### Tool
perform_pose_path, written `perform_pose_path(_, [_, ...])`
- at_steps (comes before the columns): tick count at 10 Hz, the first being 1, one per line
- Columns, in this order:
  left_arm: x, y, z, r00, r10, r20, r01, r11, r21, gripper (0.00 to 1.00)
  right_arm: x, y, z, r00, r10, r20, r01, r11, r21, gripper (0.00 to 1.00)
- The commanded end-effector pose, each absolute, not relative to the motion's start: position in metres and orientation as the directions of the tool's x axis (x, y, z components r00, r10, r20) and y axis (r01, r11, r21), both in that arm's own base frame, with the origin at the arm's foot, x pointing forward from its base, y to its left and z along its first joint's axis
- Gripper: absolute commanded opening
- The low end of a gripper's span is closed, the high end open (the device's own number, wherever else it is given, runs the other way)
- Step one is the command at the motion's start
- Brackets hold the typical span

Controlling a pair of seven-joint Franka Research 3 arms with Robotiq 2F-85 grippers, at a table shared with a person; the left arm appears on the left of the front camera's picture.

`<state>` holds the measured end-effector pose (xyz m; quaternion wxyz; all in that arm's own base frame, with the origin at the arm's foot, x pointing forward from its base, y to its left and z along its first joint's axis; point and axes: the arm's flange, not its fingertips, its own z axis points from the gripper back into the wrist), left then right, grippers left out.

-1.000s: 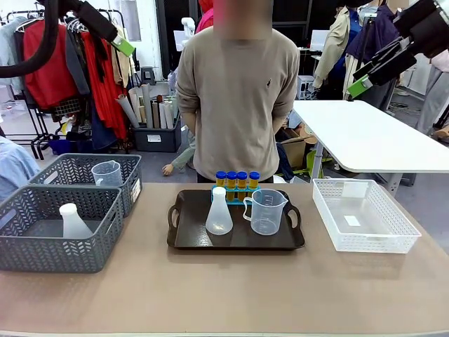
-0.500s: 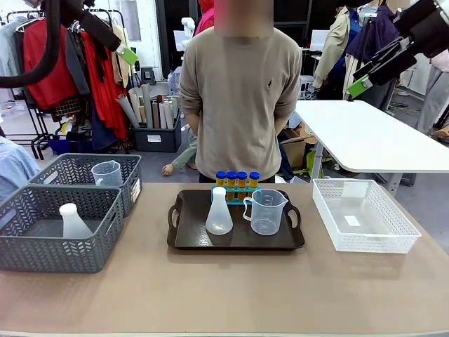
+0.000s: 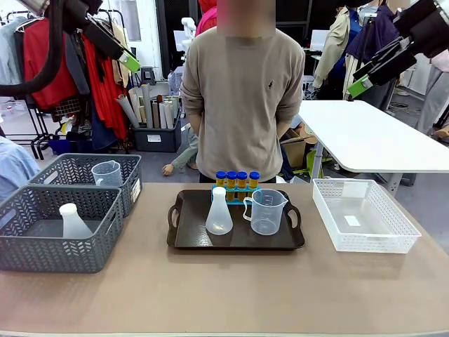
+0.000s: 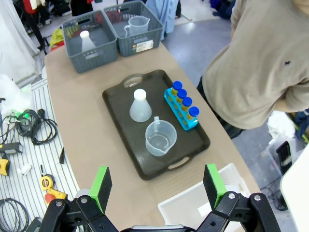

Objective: Prepare the laboratory tools.
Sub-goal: Pick up one Small flask and place it on the Handle tray.

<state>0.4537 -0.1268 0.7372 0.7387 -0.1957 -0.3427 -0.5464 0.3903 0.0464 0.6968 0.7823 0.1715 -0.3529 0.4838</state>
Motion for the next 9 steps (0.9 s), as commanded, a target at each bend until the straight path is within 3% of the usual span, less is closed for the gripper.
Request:
perform_pose_path(1, [0.4542,-0.1263,0.7381,0.175,-0.672,0.719,0.942,0.326,0.075,1.00,0.3912,0.0468,0.6980,0.271,0.621,0.736,-0.884,0.463,-0.065,1.00])
perform_pose_path(9, [0.4542,-0.1263,0.7381,0.175,-0.672,0.719,0.942,0.326,0.075,1.00,0.3912,0.0468,0.6980,0.271,0.621,0.736,-0.884,0.463,-0.065,1.00])
